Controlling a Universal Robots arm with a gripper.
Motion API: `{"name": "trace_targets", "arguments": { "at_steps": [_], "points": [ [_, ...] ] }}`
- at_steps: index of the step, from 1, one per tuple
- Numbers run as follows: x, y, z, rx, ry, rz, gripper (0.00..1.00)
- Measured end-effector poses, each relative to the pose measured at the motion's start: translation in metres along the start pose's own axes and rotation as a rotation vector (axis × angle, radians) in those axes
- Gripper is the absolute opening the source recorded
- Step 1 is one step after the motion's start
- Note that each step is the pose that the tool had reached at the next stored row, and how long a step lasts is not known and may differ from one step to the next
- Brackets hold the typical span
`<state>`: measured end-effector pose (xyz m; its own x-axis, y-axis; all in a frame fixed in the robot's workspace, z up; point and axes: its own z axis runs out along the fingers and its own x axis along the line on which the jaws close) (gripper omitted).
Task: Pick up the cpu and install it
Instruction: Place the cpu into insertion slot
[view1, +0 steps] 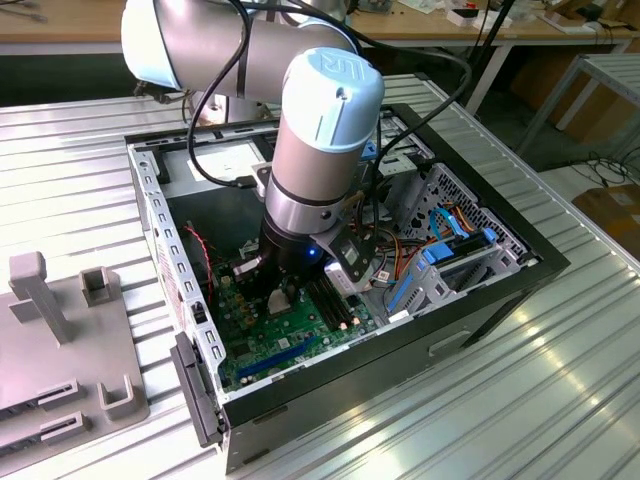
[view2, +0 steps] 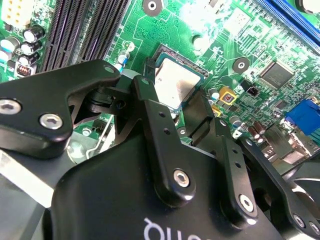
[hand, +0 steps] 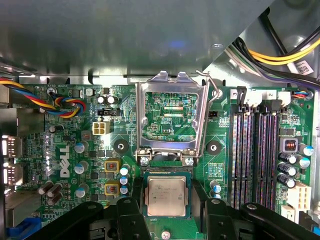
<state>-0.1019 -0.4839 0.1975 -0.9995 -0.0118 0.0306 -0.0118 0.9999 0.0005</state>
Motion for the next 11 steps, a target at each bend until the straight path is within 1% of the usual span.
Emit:
{"name": "trace_targets", "arguments": {
  "at_steps": [7,11],
  "points": [
    [-0.0002,0.0,0.0033,-0.0025,0.0,0.0,0.47],
    [-0.0003,0.0001,0.0033,-0.0025,0.0,0.001,0.47]
  ]
}}
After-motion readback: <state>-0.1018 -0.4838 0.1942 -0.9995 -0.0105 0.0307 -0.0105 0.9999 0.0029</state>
